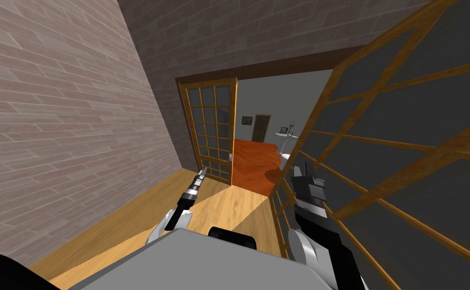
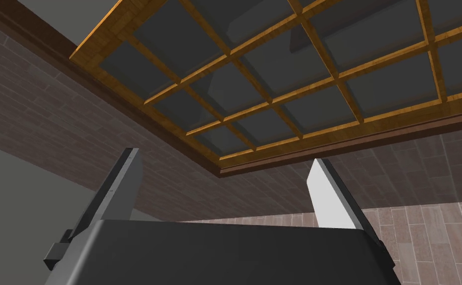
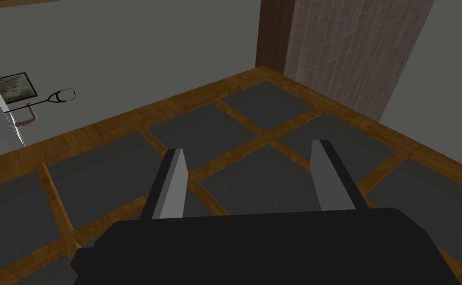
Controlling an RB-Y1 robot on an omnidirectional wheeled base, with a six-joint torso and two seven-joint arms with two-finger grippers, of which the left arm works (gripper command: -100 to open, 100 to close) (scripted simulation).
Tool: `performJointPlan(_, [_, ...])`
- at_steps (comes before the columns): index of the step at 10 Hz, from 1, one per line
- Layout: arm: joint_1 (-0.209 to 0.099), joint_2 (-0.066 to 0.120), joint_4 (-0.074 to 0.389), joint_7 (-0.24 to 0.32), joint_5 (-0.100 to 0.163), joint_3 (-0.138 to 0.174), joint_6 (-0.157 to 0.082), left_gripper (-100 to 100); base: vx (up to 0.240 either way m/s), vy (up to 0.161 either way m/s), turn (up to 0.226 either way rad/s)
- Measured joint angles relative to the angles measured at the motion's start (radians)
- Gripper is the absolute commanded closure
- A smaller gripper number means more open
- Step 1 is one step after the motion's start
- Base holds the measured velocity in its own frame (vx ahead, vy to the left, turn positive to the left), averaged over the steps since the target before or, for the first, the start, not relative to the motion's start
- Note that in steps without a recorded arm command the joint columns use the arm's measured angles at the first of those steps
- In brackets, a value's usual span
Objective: Pull the door open
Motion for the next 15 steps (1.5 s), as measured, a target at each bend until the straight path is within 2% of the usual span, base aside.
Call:
performJointPlan(3, [-0.016,0.009,0.052,-0.046,-0.017,0.006,-0.017,-100,0.068,-0.033,-0.003])
performJointPlan(8, [-0.042,0.025,0.158,-0.127,-0.048,0.019,-0.062,-100,0.091,-0.022,-0.006])
performJointPlan(10, [-0.062,0.029,0.205,-0.166,-0.063,0.024,-0.073,-100,0.113,-0.029,-0.006])
performJointPlan(13, [-0.077,0.043,0.282,-0.218,-0.081,0.034,-0.110,-100,0.100,-0.028,-0.006])
performJointPlan(15, [-0.089,0.046,0.329,-0.256,-0.095,0.039,-0.130,-100,0.105,-0.039,-0.005])
